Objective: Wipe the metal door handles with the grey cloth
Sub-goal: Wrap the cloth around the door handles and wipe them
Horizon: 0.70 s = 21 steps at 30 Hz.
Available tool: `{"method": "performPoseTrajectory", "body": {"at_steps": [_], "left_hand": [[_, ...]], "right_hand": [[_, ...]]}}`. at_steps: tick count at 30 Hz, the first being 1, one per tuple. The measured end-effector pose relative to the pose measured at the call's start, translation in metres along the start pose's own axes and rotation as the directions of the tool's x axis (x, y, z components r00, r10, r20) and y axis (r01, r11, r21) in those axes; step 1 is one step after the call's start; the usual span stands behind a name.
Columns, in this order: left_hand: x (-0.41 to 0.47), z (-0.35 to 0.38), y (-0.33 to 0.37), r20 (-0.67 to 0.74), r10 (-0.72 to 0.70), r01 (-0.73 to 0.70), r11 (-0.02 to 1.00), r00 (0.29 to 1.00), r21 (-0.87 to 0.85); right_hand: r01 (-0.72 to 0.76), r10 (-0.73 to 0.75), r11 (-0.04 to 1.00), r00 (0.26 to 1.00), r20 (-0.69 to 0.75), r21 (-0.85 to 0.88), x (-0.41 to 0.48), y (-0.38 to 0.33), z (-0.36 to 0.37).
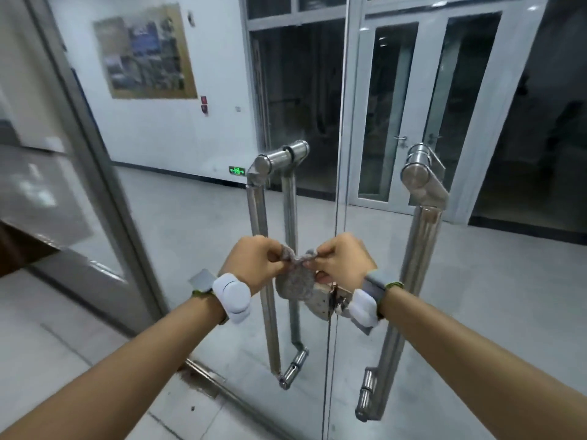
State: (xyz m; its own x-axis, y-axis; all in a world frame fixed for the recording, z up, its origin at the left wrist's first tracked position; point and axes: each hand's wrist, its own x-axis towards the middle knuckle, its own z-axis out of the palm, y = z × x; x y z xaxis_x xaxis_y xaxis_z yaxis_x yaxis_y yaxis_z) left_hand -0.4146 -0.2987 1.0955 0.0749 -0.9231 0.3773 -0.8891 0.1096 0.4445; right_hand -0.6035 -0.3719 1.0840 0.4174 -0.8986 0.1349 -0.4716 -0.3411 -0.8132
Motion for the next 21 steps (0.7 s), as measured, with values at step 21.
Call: {"method": "performPoseTrajectory", "body": {"at_steps": [21], "left_hand": [[0.099, -0.028, -0.077, -0.050, -0.204, 0.181, 0.941, 0.978, -0.286]], "right_hand": [[0.213, -0.212, 0.972, 0.977, -0.023, 0.099, 0.131, -0.069, 0.038]]}}
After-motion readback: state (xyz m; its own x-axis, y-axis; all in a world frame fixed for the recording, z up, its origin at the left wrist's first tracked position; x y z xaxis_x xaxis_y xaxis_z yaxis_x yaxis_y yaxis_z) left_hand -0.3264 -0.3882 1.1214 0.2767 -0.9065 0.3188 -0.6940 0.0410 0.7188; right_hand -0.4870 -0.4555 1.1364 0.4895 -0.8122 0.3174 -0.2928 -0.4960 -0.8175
